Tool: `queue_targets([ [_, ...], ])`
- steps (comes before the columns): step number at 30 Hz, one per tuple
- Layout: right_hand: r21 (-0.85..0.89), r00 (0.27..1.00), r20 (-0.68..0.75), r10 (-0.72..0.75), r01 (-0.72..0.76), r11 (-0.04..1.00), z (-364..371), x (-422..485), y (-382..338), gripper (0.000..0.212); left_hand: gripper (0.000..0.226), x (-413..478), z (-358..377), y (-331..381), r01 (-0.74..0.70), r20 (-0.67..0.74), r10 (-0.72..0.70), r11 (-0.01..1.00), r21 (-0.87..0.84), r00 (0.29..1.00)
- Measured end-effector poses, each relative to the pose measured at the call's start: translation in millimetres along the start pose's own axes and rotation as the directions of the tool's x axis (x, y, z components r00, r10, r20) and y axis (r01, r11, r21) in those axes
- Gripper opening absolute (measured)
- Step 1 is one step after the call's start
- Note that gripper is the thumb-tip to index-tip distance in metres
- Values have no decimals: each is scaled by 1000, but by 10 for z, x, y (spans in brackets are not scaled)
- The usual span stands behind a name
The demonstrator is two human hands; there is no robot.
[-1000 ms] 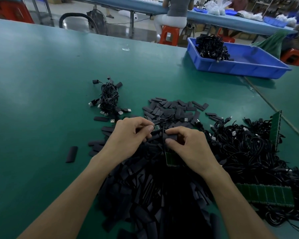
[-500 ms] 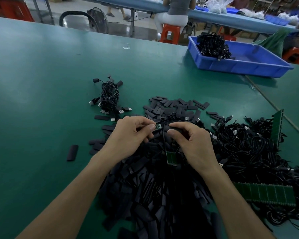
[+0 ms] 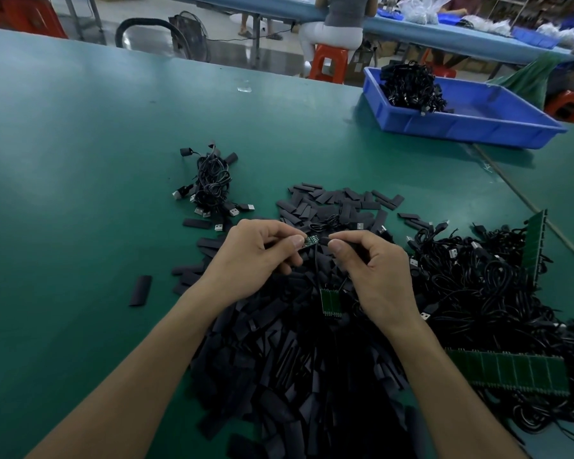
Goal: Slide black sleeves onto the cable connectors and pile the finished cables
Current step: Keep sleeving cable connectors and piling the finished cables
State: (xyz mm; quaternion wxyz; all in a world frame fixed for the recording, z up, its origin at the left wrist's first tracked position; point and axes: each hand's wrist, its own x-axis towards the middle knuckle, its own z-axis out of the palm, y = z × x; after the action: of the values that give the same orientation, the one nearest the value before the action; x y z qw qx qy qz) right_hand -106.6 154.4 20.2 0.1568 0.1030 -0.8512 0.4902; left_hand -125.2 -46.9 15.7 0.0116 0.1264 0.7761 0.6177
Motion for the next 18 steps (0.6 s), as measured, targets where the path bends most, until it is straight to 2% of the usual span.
queue_targets([
  [6,16,1000,1,5,-5,1000,5,6,11,12,10,8,6,-14,2,19,-2,1000,-25,1000],
  [13,86,999,46,12,-16,996,-12,-5,8,23,11,11,1,-22,13,17,-12,998,-65,1000],
  [18,33,998,61,10,-13,999,-34,20,25,32,12,9,3,-31,5,37,-3,997,-73,999],
])
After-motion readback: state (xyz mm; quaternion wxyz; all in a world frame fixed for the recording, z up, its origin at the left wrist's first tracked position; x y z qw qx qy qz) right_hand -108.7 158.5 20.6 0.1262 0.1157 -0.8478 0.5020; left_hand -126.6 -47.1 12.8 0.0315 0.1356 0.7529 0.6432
